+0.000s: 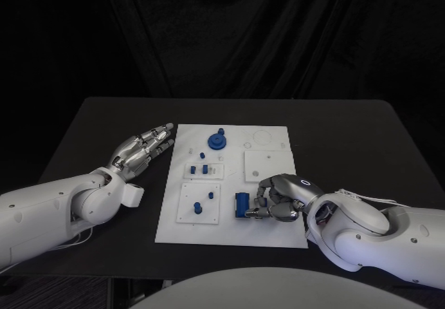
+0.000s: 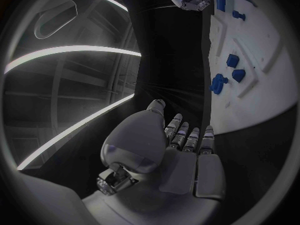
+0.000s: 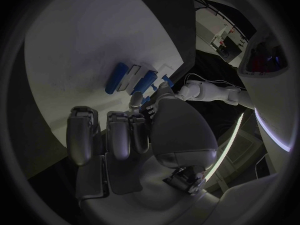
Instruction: Assemble the parts on the task board
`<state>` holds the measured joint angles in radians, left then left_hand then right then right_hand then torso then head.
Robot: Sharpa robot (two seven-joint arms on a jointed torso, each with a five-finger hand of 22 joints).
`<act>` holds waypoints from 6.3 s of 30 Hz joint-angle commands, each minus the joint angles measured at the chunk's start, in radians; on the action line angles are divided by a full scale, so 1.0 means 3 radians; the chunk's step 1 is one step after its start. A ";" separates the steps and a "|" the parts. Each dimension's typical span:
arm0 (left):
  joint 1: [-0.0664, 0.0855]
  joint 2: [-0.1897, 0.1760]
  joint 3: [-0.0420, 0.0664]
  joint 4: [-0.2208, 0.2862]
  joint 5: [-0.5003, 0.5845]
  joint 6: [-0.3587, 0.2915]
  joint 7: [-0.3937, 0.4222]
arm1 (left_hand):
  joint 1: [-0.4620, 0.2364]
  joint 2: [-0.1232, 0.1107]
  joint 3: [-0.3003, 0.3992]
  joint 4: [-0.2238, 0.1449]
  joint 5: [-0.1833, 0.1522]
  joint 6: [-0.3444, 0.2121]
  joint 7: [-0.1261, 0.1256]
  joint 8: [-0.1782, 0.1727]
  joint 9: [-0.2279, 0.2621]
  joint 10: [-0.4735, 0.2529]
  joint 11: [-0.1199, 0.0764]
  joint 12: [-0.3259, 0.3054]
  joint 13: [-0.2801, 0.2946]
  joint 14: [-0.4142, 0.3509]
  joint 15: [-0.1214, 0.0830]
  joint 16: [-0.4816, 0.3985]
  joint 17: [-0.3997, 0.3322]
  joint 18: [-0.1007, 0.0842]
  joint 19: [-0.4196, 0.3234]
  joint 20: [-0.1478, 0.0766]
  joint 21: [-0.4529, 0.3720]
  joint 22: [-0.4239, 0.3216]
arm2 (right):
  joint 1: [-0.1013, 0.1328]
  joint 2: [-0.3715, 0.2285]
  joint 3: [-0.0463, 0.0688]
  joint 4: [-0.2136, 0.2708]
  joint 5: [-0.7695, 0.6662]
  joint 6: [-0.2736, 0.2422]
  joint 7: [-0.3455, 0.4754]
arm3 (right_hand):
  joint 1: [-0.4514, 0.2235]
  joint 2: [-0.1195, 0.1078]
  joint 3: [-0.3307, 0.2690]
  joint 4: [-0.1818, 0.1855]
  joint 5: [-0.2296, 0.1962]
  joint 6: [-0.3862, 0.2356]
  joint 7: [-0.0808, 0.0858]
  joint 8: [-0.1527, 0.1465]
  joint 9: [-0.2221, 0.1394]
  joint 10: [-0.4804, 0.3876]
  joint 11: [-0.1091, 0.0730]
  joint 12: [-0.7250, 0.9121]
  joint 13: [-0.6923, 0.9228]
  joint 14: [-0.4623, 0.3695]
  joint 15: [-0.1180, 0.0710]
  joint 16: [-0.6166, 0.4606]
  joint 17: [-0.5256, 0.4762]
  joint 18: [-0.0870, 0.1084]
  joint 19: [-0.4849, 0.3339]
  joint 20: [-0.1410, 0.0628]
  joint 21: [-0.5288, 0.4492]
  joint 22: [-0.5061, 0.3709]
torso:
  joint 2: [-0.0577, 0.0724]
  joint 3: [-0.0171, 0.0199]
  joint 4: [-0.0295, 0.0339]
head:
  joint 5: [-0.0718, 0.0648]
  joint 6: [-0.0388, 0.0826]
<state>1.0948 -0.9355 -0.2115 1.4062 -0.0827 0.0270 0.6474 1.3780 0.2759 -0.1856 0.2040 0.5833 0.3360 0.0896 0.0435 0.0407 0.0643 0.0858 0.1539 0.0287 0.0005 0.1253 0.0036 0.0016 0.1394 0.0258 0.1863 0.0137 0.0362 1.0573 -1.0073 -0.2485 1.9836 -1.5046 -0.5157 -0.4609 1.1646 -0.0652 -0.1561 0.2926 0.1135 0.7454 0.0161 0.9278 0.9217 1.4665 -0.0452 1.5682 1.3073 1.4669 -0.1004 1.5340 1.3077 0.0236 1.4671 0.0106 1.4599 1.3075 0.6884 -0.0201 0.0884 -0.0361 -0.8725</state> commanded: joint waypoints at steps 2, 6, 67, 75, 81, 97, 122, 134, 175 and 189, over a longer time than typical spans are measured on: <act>-0.0008 0.0011 0.0003 -0.0001 0.0014 0.0048 0.0029 | 0.0036 -0.0006 -0.0003 -0.0024 0.0016 0.0000 0.0018 0.0001 0.0002 -0.0003 -0.0006 -0.0017 -0.0003 -0.0002 0.0033 -0.0012 -0.0005 -0.0043 0.0001 0.0014 0.0014 0.0001 | -0.0018 0.0053 0.0002 -0.0032 -0.0127 -0.0002 -0.0158 | 0.0016 -0.0060 0.0052 0.0000 -0.0049 -0.0015 -0.0025 0.0068 0.0060 0.0347 -0.0037 0.0009 0.0878 0.0296 -0.0037 0.0015 0.0625 0.0020 0.0179 -0.0025 -0.0003 0.0748 | -0.0001 0.0002 -0.0002 | 0.0001 0.0000; -0.0012 0.0012 0.0003 -0.0001 0.0014 0.0052 0.0028 | 0.0036 -0.0006 -0.0003 -0.0024 0.0016 0.0000 0.0018 0.0001 0.0002 -0.0003 -0.0006 -0.0017 -0.0003 -0.0002 0.0033 -0.0012 -0.0005 -0.0043 0.0001 0.0014 0.0014 0.0001 | -0.0023 0.0103 0.0003 -0.0055 -0.0141 0.0035 -0.0168 | 0.0052 -0.0086 0.0076 -0.0002 -0.0065 -0.0025 -0.0031 0.0095 0.0090 0.0347 -0.0043 0.0009 0.0878 0.0295 -0.0042 0.0012 0.0619 0.0021 0.0178 -0.0031 -0.0006 0.0747 | -0.0001 0.0001 0.0000 | 0.0005 0.0000; -0.0035 -0.0001 0.0003 -0.0008 0.0014 0.0063 -0.0001 | 0.0032 0.0006 0.0007 -0.0033 0.0021 0.0003 0.0023 0.0002 0.0003 -0.0004 -0.0003 -0.0016 -0.0003 0.0005 0.0049 -0.0009 -0.0003 -0.0049 0.0005 0.0024 0.0016 0.0004 | 0.0086 -0.0235 0.0020 0.0099 -0.0074 -0.0175 0.0077 | -0.0389 0.0158 0.0231 -0.0009 0.0507 -0.0043 -0.0006 -0.0231 -0.0089 0.0347 -0.0026 0.0009 0.0878 0.0313 -0.0032 0.0053 0.0711 0.0003 0.0206 -0.0031 0.0066 0.0770 | -0.0005 -0.0003 0.0000 | 0.0038 0.0000; -0.0035 -0.0003 0.0003 -0.0003 0.0014 0.0053 -0.0001 | 0.0032 0.0010 0.0010 -0.0034 0.0022 0.0010 0.0023 0.0003 0.0004 -0.0002 -0.0003 -0.0013 -0.0002 0.0006 0.0050 -0.0009 -0.0002 -0.0050 0.0005 0.0025 0.0015 0.0003 | 0.0130 -0.0328 0.0017 0.0023 0.0190 0.0371 -0.0249 | 0.0417 0.0166 0.0403 -0.0157 0.1496 -0.0041 0.0034 -0.0466 -0.0303 0.0347 0.0009 0.0009 0.0878 0.0318 -0.0003 0.0064 0.0734 0.0000 0.0210 -0.0002 0.0078 0.0773 | -0.0001 0.0000 -0.0001 | 0.0039 0.0000; -0.0035 0.0006 0.0003 -0.0008 0.0014 0.0056 -0.0002 | 0.0032 0.0010 0.0010 -0.0034 0.0022 0.0010 0.0023 0.0003 0.0004 -0.0002 -0.0003 -0.0013 -0.0002 0.0006 0.0050 -0.0009 -0.0002 -0.0050 0.0005 0.0025 0.0015 0.0003 | 0.0135 -0.0345 0.0012 0.0012 0.0571 0.0596 -0.0442 | 0.0380 0.0218 0.0389 -0.0047 0.1502 -0.0001 0.0023 -0.0391 -0.0268 0.0347 0.0005 0.0009 0.0878 0.0323 -0.0003 0.0074 0.0756 -0.0009 0.0228 0.0002 0.0116 0.0786 | 0.0001 0.0000 -0.0004 | 0.0036 0.0000; -0.0037 0.0017 0.0003 -0.0024 0.0014 0.0076 -0.0004 | 0.0028 0.0016 0.0014 -0.0033 0.0018 0.0007 0.0025 0.0003 0.0003 -0.0001 0.0002 -0.0011 -0.0002 0.0006 0.0054 -0.0009 -0.0002 -0.0051 0.0006 0.0027 0.0016 0.0004 | 0.0122 -0.0264 0.0006 -0.0011 0.0882 0.0491 -0.0487 | -0.0272 0.0444 0.0035 -0.0003 0.0849 0.0655 -0.0092 -0.0727 -0.0444 0.0347 -0.0101 0.0009 0.0878 0.0309 -0.0093 0.0045 0.0681 -0.0015 0.0238 -0.0082 0.0143 0.0794 | -0.0001 0.0002 0.0000 | 0.0039 0.0000; -0.0041 0.0055 0.0003 -0.0061 0.0014 0.0111 -0.0024 | 0.0026 0.0019 0.0017 -0.0034 0.0018 0.0007 0.0027 0.0003 0.0003 0.0000 0.0014 -0.0009 -0.0001 0.0005 0.0054 -0.0009 -0.0002 -0.0051 0.0005 0.0029 0.0016 0.0002 | 0.0121 -0.0097 0.0009 -0.0083 0.0941 0.0480 -0.0599 | -0.0133 0.0523 -0.0079 -0.0034 0.0968 0.0990 -0.0086 -0.1291 -0.0635 0.0347 -0.0097 0.0009 0.0878 0.0291 -0.0091 0.0007 0.0582 -0.0010 0.0228 -0.0082 0.0125 0.0786 | -0.0001 -0.0004 0.0002 | 0.0020 0.0000; -0.0048 0.0061 0.0003 -0.0072 0.0014 0.0116 -0.0026 | 0.0026 0.0019 0.0019 -0.0037 0.0020 0.0006 0.0031 0.0002 0.0003 -0.0002 0.0020 -0.0014 -0.0003 0.0003 0.0053 -0.0010 -0.0003 -0.0051 0.0004 0.0029 0.0015 0.0001 | 0.0120 -0.0043 0.0010 -0.0127 0.0827 0.0574 -0.0722 | 0.0305 0.0495 0.0055 -0.0214 0.1008 0.1006 -0.0121 -0.1309 -0.0500 0.0347 -0.0129 0.0009 0.0878 0.0271 -0.0117 -0.0038 0.0474 0.0002 0.0207 -0.0101 0.0081 0.0770 | -0.0002 -0.0001 -0.0001 | 0.0032 0.0000; -0.0056 0.0061 0.0003 -0.0078 0.0014 0.0128 -0.0061 | 0.0027 0.0008 0.0022 -0.0053 0.0022 -0.0005 0.0025 -0.0001 0.0001 -0.0012 0.0014 -0.0024 -0.0005 0.0005 0.0058 -0.0009 -0.0003 -0.0052 0.0007 0.0031 0.0016 0.0003 | 0.0121 -0.0181 0.0008 -0.0104 0.0816 0.0675 -0.0588 | 0.0039 0.0364 0.0146 -0.0009 0.0165 0.0479 0.0019 -0.1147 0.0009 0.0347 -0.0006 0.0009 0.0878 0.0240 -0.0018 -0.0122 0.0272 0.0032 0.0157 -0.0012 -0.0048 0.0730 | -0.0002 0.0004 -0.0003 | 0.0052 0.0000; -0.0058 0.0062 0.0003 -0.0082 0.0014 0.0134 -0.0061 | 0.0025 0.0009 0.0022 -0.0053 0.0020 -0.0006 0.0025 -0.0001 0.0001 -0.0013 0.0013 -0.0025 -0.0005 0.0005 0.0059 -0.0009 -0.0003 -0.0052 0.0006 0.0031 0.0016 0.0002 | 0.0121 -0.0228 0.0008 -0.0094 0.0914 0.0605 -0.0505 | -0.0142 0.0449 0.0007 -0.0023 -0.0150 0.0506 -0.0002 -0.1096 0.0028 0.0347 -0.0024 0.0009 0.0878 0.0241 -0.0032 -0.0116 0.0278 0.0032 0.0159 -0.0023 -0.0052 0.0731 | -0.0001 0.0001 -0.0002 | 0.0053 0.0000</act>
<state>1.0791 -0.9187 -0.2115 1.3805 -0.0826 0.0554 0.6188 1.3780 0.2759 -0.1787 0.1917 0.5873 0.3396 0.0931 0.0435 0.0407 0.0643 0.0858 0.1499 0.0288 0.0039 0.1358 0.0037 0.0024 0.1394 0.0292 0.1897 0.0137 0.0359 1.0989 -1.0729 -0.2417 1.9590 -1.2487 -0.3433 -0.6011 1.1110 0.0692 -0.1539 0.2916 0.0649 0.8946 0.0221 0.5927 0.9296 1.4684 -0.0534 1.5760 1.3080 1.4678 -0.1129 1.5020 1.3073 0.0237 1.4651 0.0020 1.4482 1.3080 0.6872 -0.0195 0.0873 -0.0210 -0.8725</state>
